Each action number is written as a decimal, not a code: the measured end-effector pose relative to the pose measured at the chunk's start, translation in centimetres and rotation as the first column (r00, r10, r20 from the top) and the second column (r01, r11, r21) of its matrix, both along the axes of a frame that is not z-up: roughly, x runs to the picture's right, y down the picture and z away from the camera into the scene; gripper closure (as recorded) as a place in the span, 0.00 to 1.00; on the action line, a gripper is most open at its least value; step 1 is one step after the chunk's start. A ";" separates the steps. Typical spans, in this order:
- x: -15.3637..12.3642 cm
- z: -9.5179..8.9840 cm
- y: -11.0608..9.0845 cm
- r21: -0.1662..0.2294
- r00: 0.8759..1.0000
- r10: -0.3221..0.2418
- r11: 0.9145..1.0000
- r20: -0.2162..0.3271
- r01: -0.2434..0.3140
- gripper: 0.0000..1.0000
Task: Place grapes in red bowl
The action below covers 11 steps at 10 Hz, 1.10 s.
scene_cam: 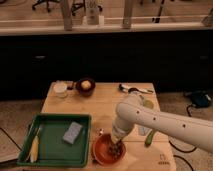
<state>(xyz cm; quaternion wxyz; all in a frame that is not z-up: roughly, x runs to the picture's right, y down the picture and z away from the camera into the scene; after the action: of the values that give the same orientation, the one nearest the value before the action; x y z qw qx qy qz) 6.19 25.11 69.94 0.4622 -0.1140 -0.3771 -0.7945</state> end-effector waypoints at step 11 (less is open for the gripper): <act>-0.5 -0.3 -0.8 0.015 1.000 0.016 1.000 0.003 -0.017 0.20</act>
<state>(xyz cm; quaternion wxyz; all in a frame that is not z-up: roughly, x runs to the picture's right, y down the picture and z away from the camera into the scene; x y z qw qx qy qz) 5.74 24.33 69.67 0.4690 -0.1061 -0.3728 -0.7937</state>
